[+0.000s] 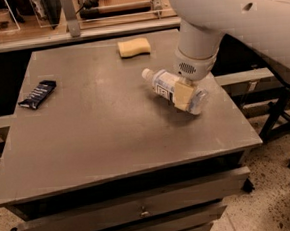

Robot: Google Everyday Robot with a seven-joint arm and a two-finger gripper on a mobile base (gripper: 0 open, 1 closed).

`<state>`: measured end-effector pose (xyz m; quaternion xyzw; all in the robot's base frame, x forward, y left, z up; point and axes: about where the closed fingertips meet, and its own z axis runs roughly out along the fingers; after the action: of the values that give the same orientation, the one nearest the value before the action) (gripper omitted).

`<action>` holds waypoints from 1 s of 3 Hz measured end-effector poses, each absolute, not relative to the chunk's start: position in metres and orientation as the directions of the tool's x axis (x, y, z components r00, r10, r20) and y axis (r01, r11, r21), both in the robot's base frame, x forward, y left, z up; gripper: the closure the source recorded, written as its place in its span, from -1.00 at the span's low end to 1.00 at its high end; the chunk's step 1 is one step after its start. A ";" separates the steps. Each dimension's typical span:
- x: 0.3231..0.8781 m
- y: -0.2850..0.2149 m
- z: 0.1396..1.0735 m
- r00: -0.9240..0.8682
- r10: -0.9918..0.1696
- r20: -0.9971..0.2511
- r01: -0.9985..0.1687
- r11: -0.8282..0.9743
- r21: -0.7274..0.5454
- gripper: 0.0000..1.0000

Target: Move blue plastic bottle near rxbar blueberry

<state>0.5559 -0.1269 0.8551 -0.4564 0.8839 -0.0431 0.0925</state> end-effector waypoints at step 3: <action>0.592 -0.094 0.903 -0.418 -0.892 -0.173 -0.852 0.451 -0.266 1.00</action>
Offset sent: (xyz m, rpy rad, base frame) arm 0.0593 0.0522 0.0664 -0.0303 -0.1789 0.2028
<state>0.5924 -0.0941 0.9028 -0.5197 0.8392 -0.0684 0.1453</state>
